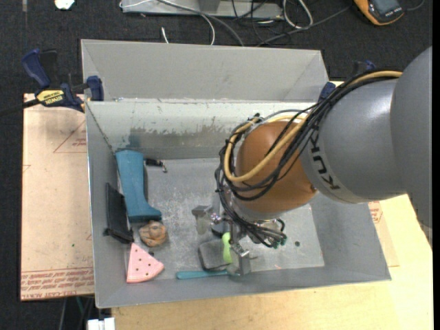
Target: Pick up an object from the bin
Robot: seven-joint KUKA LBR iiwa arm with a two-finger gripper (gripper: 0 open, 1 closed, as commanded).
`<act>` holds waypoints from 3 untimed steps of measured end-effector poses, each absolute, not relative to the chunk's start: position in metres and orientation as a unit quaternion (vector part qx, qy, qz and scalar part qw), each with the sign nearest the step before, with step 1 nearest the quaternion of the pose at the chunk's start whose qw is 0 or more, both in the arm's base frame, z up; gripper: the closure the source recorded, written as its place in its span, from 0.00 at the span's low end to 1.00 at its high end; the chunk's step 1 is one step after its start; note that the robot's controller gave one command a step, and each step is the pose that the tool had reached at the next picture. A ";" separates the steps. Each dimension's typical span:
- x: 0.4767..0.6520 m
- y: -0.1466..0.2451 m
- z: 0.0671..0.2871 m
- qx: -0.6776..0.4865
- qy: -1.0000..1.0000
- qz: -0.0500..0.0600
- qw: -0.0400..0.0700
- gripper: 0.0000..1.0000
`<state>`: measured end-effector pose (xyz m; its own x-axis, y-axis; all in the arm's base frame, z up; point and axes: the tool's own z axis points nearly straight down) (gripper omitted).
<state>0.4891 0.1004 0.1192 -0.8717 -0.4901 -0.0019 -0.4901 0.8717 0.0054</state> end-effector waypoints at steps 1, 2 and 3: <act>0.495 0.075 0.097 -0.319 0.948 0.004 -0.001 0.00; 0.493 0.062 0.086 -0.267 0.964 0.004 0.000 0.00; 0.496 0.050 0.073 -0.324 0.946 0.005 0.002 0.00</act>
Offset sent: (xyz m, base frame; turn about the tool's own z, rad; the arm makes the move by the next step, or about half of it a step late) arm 0.0037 -0.0415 -0.0354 -0.0218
